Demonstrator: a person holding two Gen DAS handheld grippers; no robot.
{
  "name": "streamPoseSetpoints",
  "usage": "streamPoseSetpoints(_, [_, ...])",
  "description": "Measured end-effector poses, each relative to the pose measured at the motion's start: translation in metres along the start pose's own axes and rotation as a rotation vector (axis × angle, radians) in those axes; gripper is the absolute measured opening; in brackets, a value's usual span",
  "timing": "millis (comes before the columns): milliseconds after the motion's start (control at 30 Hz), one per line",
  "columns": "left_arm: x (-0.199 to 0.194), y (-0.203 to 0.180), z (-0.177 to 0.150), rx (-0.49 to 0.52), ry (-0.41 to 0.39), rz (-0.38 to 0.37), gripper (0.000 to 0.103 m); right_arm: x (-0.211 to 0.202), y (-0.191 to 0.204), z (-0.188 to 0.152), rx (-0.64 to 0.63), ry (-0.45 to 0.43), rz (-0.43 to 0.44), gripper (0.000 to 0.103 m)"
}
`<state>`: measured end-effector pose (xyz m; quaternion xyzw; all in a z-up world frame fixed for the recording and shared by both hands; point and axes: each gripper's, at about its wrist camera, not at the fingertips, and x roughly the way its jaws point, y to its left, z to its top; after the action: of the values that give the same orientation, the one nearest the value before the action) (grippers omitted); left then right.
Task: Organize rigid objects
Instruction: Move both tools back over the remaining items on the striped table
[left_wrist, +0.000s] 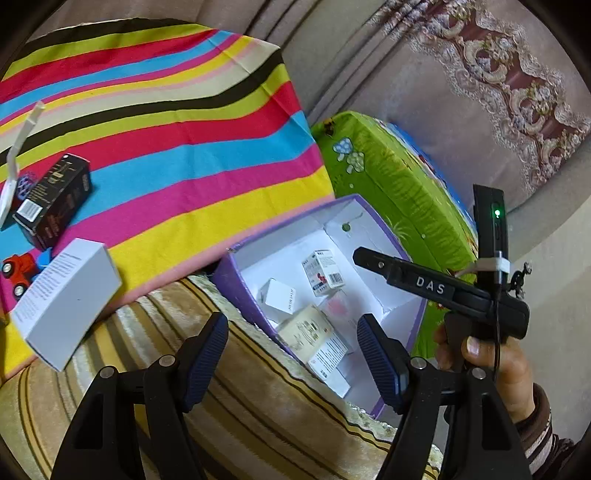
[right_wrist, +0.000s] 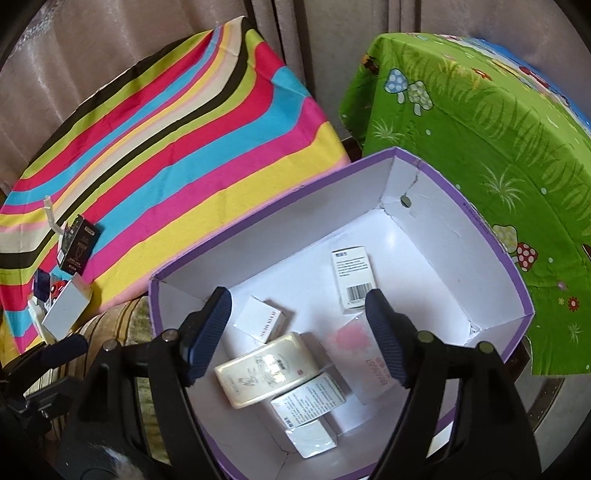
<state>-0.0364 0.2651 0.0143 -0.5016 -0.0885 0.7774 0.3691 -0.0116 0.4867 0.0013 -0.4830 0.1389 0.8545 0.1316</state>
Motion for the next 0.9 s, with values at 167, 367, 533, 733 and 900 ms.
streamPoseSetpoints(167, [-0.009, 0.01, 0.0, -0.035, -0.026, 0.009, 0.073, 0.0, 0.013, 0.0, -0.017, 0.001, 0.018, 0.078])
streamPoseSetpoints(367, [-0.018, 0.023, 0.001, -0.07, -0.053, 0.027, 0.073, -0.001, 0.03, -0.002, -0.037, -0.001, 0.043, 0.078])
streamPoseSetpoints(533, [-0.03, 0.03, 0.0, -0.079, -0.086, 0.049, 0.073, -0.003, 0.046, -0.001, -0.045, -0.009, 0.066, 0.078])
streamPoseSetpoints(733, [-0.046, 0.044, -0.002, -0.108, -0.129, 0.077, 0.073, -0.007, 0.074, -0.001, -0.083, -0.018, 0.097, 0.078])
streamPoseSetpoints(900, [-0.065, 0.062, -0.005, -0.158, -0.172, 0.087, 0.073, -0.01, 0.099, -0.002, -0.143, -0.042, 0.115, 0.078])
